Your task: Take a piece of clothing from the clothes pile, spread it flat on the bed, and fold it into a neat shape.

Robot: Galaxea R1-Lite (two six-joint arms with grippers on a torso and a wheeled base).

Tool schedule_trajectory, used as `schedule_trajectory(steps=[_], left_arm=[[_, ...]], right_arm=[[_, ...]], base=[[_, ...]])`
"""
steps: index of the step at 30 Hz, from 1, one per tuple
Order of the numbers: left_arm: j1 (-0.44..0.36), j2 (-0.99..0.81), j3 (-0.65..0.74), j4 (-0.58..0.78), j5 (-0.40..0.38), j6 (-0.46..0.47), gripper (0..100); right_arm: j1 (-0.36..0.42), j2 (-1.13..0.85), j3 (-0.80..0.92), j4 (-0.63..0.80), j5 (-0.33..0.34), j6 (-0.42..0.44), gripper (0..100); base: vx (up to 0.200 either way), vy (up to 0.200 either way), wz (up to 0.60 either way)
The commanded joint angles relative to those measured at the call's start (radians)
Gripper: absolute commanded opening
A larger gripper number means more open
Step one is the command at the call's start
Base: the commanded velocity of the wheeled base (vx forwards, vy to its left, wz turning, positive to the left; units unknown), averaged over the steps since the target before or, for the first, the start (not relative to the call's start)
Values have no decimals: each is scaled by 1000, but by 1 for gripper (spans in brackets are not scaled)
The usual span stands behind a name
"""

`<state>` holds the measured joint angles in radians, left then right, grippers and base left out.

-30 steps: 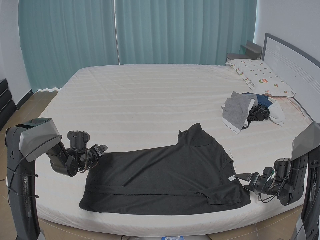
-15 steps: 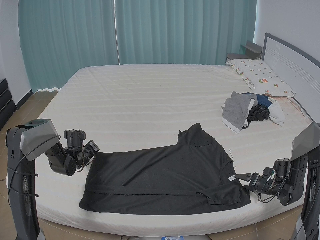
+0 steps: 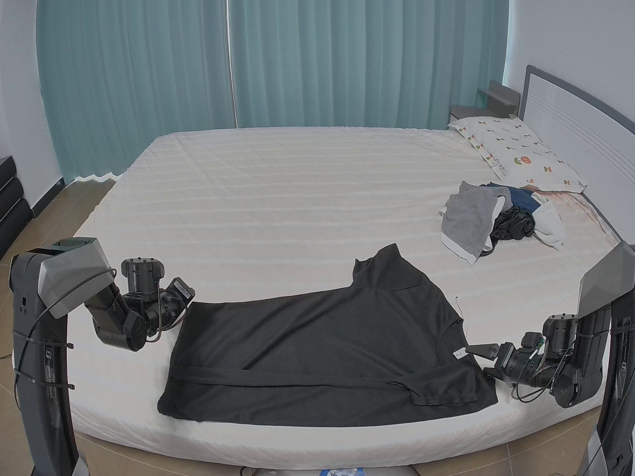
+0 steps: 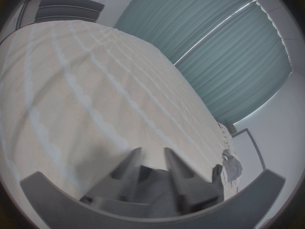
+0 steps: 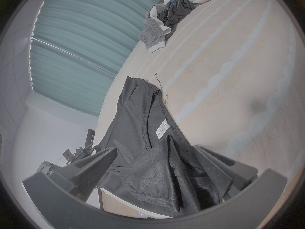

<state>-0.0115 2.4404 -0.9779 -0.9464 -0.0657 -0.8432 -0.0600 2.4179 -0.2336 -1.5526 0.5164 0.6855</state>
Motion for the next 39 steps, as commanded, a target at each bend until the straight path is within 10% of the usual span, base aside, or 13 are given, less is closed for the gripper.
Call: schedule_trajectory(steps=[1,14,15,39], left_arm=[[10,3,7,-43,-39,1,100],[2,32,96,-157,-134,110,100],[2,45,93,-173,-129,115,0],[-4,58,93,-284,67,1,0]], right_arm=[[0,1,2,-12,1,0,100],[0,1,5,-14,-1,0,100],[0,1,5,-14,-1,0,100],[-6,-23,56,-15,-1,11,100]], base=[[0,0,0],[0,0,0],[0,0,0],[0,0,0]])
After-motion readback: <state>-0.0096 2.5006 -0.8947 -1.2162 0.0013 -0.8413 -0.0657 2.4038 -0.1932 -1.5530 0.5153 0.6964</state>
